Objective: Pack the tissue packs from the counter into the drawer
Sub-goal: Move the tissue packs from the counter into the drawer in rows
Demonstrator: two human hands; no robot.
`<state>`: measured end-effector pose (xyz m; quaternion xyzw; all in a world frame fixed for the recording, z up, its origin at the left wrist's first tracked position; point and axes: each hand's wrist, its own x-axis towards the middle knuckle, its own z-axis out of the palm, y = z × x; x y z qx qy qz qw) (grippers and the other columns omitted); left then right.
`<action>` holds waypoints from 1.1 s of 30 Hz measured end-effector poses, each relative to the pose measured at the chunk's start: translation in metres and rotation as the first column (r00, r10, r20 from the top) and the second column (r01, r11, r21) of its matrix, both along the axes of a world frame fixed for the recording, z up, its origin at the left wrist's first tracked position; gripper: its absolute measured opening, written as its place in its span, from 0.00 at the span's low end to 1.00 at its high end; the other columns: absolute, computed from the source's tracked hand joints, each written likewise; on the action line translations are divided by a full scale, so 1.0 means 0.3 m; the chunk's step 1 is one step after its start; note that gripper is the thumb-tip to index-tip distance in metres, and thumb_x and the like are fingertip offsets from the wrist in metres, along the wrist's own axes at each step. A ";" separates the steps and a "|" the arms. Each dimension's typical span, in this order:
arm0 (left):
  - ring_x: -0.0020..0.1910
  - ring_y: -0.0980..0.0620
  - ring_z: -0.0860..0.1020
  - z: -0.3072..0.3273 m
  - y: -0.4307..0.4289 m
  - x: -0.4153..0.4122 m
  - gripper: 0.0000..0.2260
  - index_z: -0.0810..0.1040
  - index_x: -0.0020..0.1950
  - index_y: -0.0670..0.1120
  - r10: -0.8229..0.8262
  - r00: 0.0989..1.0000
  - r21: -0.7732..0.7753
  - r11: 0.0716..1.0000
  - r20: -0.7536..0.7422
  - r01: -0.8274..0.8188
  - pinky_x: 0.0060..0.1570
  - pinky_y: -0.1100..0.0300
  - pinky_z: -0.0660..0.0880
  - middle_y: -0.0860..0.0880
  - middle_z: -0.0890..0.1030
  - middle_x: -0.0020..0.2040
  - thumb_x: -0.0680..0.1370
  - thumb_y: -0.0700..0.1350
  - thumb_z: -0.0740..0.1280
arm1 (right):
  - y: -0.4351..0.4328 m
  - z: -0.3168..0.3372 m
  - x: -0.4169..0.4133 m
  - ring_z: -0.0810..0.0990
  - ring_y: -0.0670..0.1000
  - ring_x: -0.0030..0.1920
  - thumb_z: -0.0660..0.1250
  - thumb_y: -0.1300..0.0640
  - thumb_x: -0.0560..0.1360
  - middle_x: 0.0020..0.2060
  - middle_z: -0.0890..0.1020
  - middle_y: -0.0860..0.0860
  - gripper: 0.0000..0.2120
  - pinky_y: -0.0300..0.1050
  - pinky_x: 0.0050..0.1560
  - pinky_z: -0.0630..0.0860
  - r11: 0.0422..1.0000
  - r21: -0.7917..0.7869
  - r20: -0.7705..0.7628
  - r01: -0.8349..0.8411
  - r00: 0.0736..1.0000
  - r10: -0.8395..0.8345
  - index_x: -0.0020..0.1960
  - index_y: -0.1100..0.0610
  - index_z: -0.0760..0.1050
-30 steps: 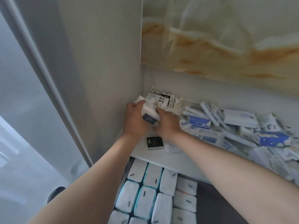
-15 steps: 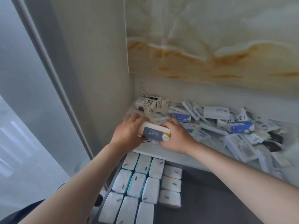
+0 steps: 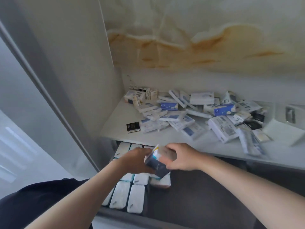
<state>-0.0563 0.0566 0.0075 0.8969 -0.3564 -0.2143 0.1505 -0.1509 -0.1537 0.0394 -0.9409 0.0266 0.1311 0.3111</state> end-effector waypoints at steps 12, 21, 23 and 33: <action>0.71 0.51 0.62 -0.115 -0.011 -0.084 0.40 0.63 0.74 0.57 -0.259 0.966 0.282 0.925 -0.021 0.254 0.68 0.51 0.66 0.53 0.67 0.70 0.66 0.63 0.74 | 0.143 -0.320 -0.144 0.77 0.57 0.55 0.70 0.52 0.71 0.58 0.73 0.53 0.22 0.48 0.47 0.75 0.919 -0.302 -0.251 -0.254 0.951 0.180 0.61 0.53 0.68; 0.70 0.44 0.62 -0.278 -0.028 -0.128 0.35 0.68 0.70 0.45 -0.522 0.784 0.426 0.826 0.335 0.368 0.69 0.47 0.63 0.46 0.68 0.70 0.72 0.67 0.63 | 0.185 -0.451 -0.139 0.77 0.59 0.53 0.73 0.50 0.71 0.61 0.67 0.56 0.28 0.53 0.46 0.76 0.851 -0.489 -0.133 -0.193 0.980 0.146 0.66 0.57 0.67; 0.70 0.43 0.62 -0.296 -0.036 -0.132 0.34 0.68 0.70 0.45 -0.534 0.764 0.448 0.819 0.363 0.359 0.70 0.46 0.62 0.46 0.69 0.69 0.73 0.67 0.61 | 0.190 -0.470 -0.136 0.76 0.59 0.53 0.73 0.49 0.71 0.60 0.66 0.56 0.29 0.53 0.45 0.76 0.849 -0.498 -0.116 -0.174 0.984 0.134 0.66 0.57 0.66; 0.71 0.43 0.62 -0.341 -0.031 -0.113 0.32 0.65 0.71 0.47 -0.548 0.746 0.484 0.804 0.379 0.345 0.71 0.46 0.58 0.46 0.66 0.70 0.71 0.56 0.68 | 0.180 -0.541 -0.149 0.69 0.60 0.69 0.80 0.54 0.64 0.74 0.46 0.55 0.62 0.47 0.62 0.72 0.980 -0.050 -0.111 0.193 0.974 -0.198 0.79 0.49 0.35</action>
